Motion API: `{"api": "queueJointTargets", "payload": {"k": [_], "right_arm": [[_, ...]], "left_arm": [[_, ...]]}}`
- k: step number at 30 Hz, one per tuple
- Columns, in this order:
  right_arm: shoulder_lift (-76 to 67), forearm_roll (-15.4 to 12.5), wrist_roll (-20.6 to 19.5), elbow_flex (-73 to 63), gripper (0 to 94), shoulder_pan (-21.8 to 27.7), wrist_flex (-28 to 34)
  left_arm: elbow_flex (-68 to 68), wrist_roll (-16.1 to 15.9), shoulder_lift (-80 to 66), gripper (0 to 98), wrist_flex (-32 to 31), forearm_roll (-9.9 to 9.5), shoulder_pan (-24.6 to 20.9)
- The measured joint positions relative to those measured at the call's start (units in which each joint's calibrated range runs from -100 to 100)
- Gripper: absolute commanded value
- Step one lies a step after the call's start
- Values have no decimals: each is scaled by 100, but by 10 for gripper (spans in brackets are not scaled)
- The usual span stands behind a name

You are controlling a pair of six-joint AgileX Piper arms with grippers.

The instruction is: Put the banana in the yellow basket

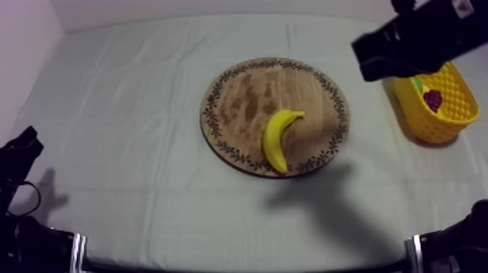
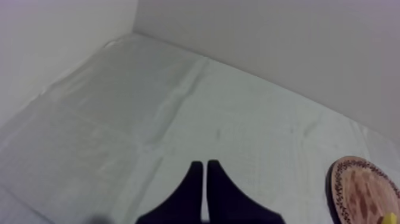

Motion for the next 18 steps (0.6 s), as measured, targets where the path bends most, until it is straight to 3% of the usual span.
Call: {"api": "queueJointTargets", "payload": {"k": [10, 18], "right_arm": [[1455, -353, -540, -1552, 5, -18, 686], [2016, -506, -323, -2158, 5, 220, 791]], "left_arm": [[0, 0, 0, 1, 0, 0, 0], [0, 0, 0, 1, 0, 0, 0]]}}
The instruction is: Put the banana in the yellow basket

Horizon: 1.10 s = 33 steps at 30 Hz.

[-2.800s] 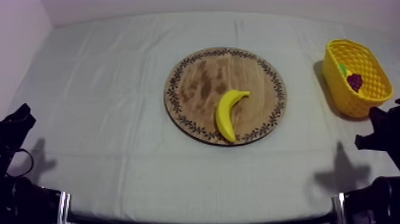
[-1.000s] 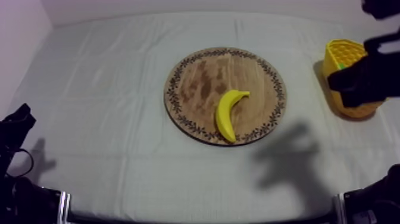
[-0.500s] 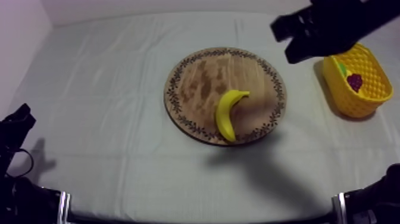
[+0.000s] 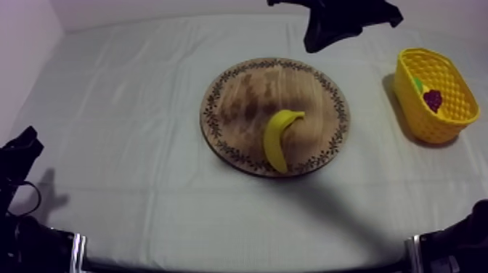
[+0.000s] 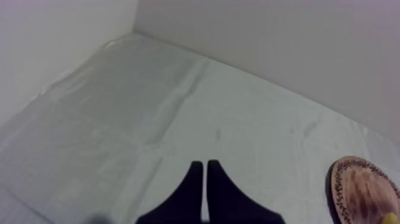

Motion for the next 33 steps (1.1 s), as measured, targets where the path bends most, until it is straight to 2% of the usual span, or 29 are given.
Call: {"api": "queueJointTargets", "payload": {"k": [4, 8, 14, 17, 23, 33], "right_arm": [[42, -183, 157, 38, 7, 108, 26], [49, -291, 306, 52, 306, 134, 18], [-22, -364, 133, 115, 608, 160, 27], [-39, -466, 75, 165, 707, 155, 29], [-62, -510, -57, 211, 821, 139, 20], [297, -629, -205, 806, 868, 145, -152]], "left_arm": [[0, 0, 0, 1, 0, 0, 0], [0, 0, 0, 1, 0, 0, 0], [0, 0, 0, 1, 0, 0, 0], [0, 0, 0, 1, 0, 0, 0], [0, 0, 0, 1, 0, 0, 0], [0, 0, 0, 1, 0, 0, 0]]}}
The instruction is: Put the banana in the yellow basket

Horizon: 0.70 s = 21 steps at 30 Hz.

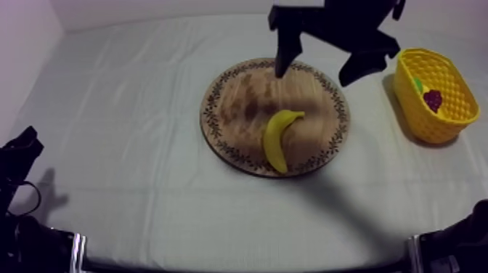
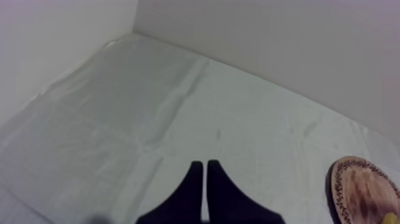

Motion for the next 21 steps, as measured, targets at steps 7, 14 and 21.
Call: {"api": "queueJointTargets", "payload": {"k": [7, 14, 21], "right_arm": [[658, -141, -46, 491, 860, -8, -535], [1573, -310, -103, 396, 849, -68, -1067], [2381, -449, -155, 348, 825, -40, -1497]], "left_arm": [[0, 0, 0, 1, 0, 0, 0], [0, 0, 0, 1, 0, 0, 0], [0, 0, 0, 1, 0, 0, 0]]}}
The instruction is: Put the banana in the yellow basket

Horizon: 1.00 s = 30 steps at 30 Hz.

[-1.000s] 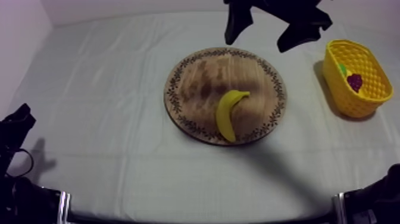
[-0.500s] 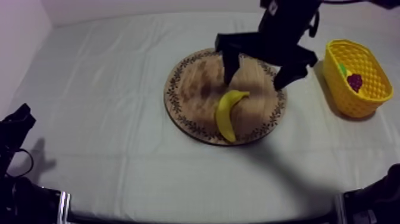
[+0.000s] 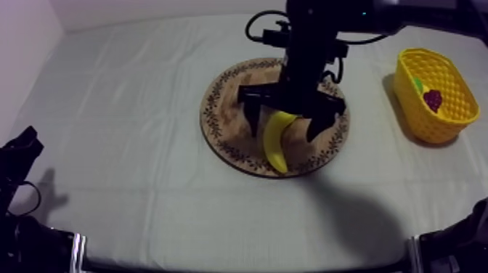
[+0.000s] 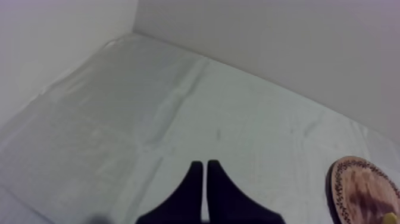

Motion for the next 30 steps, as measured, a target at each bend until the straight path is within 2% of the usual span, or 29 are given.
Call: {"api": "queueJointTargets", "payload": {"k": [5, 17, 20, 26, 30], "right_arm": [[443, -35, -31, -88, 806, 81, -403], [1126, -177, -110, -675, 757, 137, -711], [1203, -196, -128, -682, 694, 160, -773], [1248, -182, -144, -586, 482, 200, -934], [1253, -136, -140, -556, 374, 212, -1029]], "left_arm": [[0, 0, 0, 1, 0, 0, 0], [0, 0, 0, 1, 0, 0, 0], [0, 0, 0, 1, 0, 0, 0], [0, 0, 0, 1, 0, 0, 0], [0, 0, 0, 1, 0, 0, 0]]}}
